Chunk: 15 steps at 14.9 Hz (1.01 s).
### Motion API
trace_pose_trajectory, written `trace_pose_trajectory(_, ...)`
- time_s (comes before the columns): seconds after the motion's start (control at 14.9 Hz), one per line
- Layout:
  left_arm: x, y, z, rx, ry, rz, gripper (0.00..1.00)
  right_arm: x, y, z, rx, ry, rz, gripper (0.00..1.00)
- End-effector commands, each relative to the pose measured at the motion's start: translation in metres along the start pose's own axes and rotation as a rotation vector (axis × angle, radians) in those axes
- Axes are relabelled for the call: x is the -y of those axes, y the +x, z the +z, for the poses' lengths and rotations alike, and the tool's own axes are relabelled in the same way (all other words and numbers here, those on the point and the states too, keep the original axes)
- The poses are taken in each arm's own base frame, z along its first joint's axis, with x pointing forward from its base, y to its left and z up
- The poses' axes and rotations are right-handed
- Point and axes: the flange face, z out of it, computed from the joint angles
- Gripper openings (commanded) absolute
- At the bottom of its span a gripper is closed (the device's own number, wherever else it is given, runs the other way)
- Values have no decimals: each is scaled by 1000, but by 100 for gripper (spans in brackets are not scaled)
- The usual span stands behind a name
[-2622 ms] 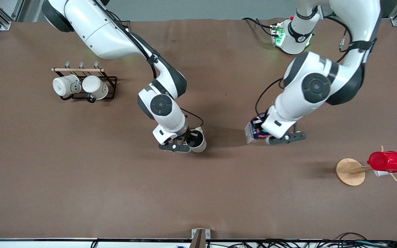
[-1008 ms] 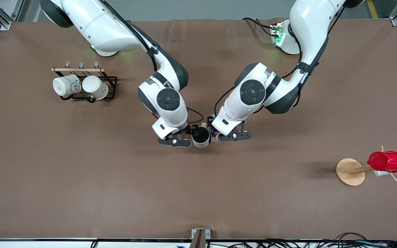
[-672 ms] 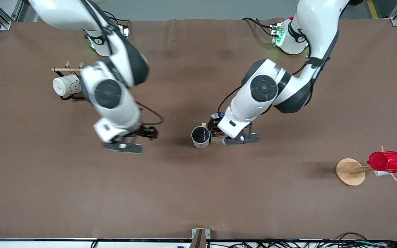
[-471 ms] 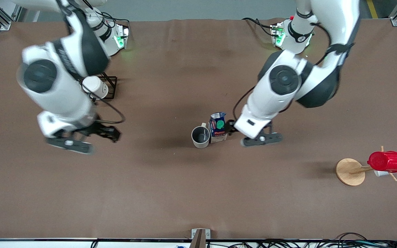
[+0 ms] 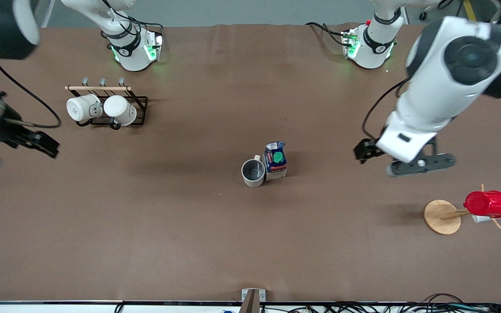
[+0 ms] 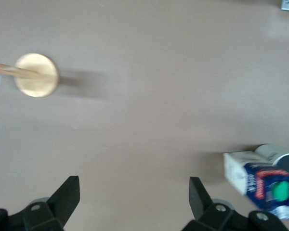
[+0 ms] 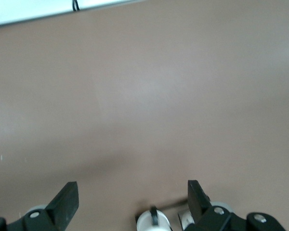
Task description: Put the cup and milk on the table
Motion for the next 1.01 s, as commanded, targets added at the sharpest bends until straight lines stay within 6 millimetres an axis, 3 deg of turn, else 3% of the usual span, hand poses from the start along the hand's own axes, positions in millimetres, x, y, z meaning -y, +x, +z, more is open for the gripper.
trace_pose_trajectory(0.0,36,-23,-48,-16,27,97,100,-54,-18,-11,59,55,-49,100)
trace_pose_trajectory(0.2,69,-36,-67,25,12,154,100,-69,-22,-11,81,74,-54,100)
trace_pose_trajectory(0.34,96,-47,-67,40,-13,158,100,-72,-23,-12,79,79,-50,100)
trace_pose_trajectory(0.47,107,-65,-67,52,-8,145,100,-73,-28,-18,71,81,-51,100)
trace_pose_trajectory(0.74,109,-86,-61,88,-70,130,100,-73,-27,-18,68,102,-67,100)
trace_pose_trajectory(0.94,110,-86,-69,75,-69,130,100,-74,-28,-18,69,102,-139,100)
